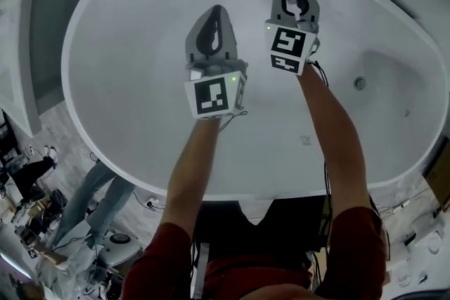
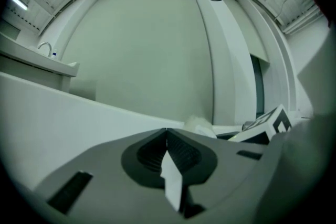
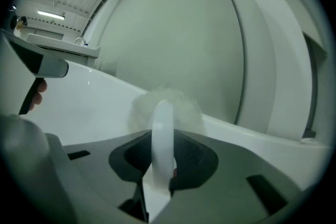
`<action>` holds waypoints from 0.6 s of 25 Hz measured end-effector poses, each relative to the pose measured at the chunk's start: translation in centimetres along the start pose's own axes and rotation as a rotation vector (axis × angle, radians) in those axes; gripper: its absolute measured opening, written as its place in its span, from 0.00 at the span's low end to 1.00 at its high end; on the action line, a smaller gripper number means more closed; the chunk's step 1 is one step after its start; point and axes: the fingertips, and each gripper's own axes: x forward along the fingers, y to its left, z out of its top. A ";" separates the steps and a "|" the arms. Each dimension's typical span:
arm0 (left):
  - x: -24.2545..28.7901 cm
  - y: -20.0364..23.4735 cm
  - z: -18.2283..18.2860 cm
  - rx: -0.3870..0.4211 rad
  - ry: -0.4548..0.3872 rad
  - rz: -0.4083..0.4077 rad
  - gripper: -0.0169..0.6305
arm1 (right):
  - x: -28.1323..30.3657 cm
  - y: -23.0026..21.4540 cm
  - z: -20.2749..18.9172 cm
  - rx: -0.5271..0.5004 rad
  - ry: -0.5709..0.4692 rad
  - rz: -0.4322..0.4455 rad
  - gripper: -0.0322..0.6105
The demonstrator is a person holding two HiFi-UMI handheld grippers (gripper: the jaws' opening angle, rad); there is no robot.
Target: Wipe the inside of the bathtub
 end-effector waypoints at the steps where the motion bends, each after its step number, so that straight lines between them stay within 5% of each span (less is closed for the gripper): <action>1: 0.4 -1.4 -0.1 0.002 0.002 -0.015 0.05 | -0.5 -1.3 -0.6 0.000 0.004 -0.009 0.19; 15: 4.7 -20.7 -1.9 0.013 0.025 -0.182 0.05 | -6.9 -18.9 -8.1 -0.011 0.037 -0.091 0.19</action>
